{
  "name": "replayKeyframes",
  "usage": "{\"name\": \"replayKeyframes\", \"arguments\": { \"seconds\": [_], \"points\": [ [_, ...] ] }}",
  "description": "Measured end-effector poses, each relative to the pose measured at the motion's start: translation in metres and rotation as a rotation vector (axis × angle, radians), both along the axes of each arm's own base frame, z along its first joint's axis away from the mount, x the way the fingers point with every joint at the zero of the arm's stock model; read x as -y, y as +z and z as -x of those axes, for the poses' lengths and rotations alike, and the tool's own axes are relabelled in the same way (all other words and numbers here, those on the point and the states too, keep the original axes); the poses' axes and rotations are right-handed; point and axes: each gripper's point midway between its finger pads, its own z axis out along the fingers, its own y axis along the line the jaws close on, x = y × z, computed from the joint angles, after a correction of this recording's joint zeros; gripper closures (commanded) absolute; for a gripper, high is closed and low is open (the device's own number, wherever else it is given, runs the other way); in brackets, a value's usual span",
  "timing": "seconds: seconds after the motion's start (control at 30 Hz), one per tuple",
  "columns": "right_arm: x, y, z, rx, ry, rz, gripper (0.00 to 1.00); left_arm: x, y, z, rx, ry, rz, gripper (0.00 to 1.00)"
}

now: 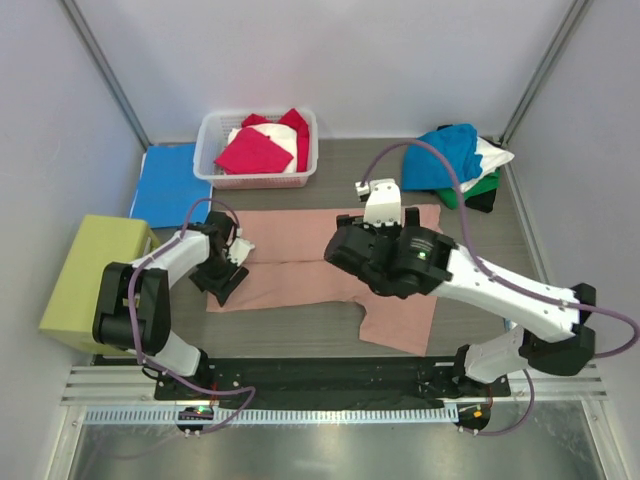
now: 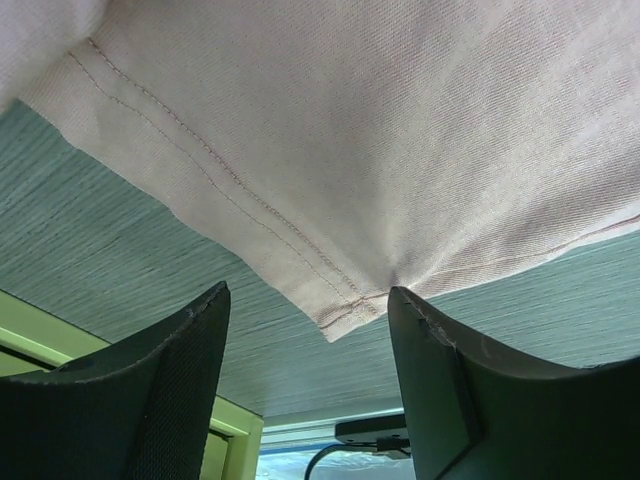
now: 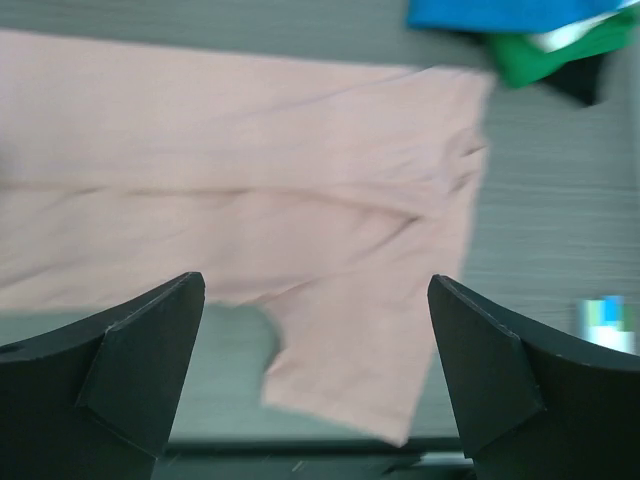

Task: Fold and stack the t-shirts
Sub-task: Fold the tshirt

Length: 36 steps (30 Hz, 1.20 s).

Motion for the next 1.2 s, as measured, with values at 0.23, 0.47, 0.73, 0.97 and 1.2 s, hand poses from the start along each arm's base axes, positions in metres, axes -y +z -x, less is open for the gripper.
{"name": "replayKeyframes", "arguments": {
  "seconds": [0.23,0.47,0.73,0.97,1.2],
  "points": [
    [-0.013,-0.082,-0.050,0.034,-0.152,0.385,0.00,-0.003,0.005,-0.002,0.022,-0.001,-0.014,0.35],
    [0.045,-0.035,-0.072,0.066,-0.242,0.171,0.00,-0.003,0.015,-0.006,0.071,-0.012,-0.008,0.35],
    [0.053,-0.113,-0.008,-0.137,-0.267,-0.013,0.00,-0.004,0.019,-0.007,0.085,-0.023,-0.011,0.35],
    [0.084,-0.224,0.094,-0.483,-0.380,0.061,0.01,-0.006,0.020,-0.007,0.092,-0.028,-0.021,0.35],
    [0.088,-0.212,0.119,-0.517,-0.481,-0.149,0.06,-0.010,0.013,0.001,0.069,-0.042,-0.038,0.35]
  ]
}}
